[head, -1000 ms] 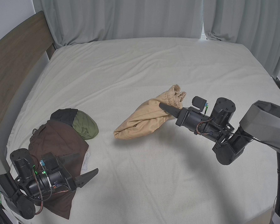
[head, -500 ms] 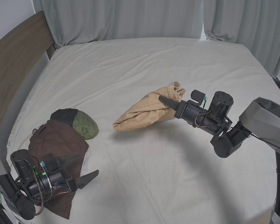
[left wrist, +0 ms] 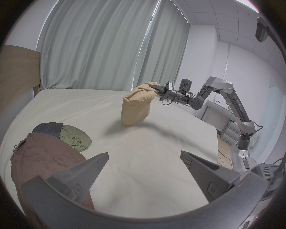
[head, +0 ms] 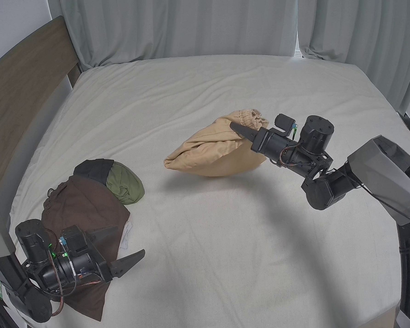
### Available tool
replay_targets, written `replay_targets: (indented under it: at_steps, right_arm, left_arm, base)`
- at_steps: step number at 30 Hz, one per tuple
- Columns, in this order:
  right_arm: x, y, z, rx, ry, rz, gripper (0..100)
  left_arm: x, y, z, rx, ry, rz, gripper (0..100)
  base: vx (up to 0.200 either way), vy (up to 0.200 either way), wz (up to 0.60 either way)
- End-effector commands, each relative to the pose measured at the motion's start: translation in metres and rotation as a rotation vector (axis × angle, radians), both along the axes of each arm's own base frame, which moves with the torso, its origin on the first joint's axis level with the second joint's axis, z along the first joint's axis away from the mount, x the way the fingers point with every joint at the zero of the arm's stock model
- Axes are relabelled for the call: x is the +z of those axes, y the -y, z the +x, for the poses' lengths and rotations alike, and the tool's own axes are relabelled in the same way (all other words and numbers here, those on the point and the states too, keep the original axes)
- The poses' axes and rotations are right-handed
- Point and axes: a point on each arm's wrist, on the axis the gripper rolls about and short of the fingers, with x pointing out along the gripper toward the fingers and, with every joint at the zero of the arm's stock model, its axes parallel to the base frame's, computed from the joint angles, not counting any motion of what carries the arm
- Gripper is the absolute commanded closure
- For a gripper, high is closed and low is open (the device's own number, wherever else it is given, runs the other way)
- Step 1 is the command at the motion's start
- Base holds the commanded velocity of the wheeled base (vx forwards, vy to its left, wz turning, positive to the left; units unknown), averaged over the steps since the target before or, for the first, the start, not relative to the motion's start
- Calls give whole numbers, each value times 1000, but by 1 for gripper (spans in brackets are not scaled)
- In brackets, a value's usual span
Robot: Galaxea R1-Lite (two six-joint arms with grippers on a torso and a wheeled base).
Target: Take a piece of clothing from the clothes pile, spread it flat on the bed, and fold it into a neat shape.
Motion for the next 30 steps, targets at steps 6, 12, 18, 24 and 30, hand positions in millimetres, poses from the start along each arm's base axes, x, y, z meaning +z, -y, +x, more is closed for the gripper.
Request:
replay_targets:
  at_steps: [6,12,18,24,30]
  right_arm:
    - [17,-2,15,-6,32,12,100]
    - [34,-2,22,-12,48,19,100]
    - [30,2,47,-37,45,16,100]
    - [-7,10,75,-67,11,5,100]
    - [-36,12,83,-75,-33,-12,100]
  left_arm:
    - [-1,0,-1,-1,-8,1,0]
    - [-2,0,-1,-3,-9,1,0]
    - [-4,0,-2,-3,-23,3,0]
    - [-6,0,-2,-7,-34,2,0]
    - [-8,0,-1,-11,-40,2,0]
  base:
    - [0,0,0]
    - [0,0,0]
    - [0,0,0]
    - [0,0,0]
    - [0,0,0]
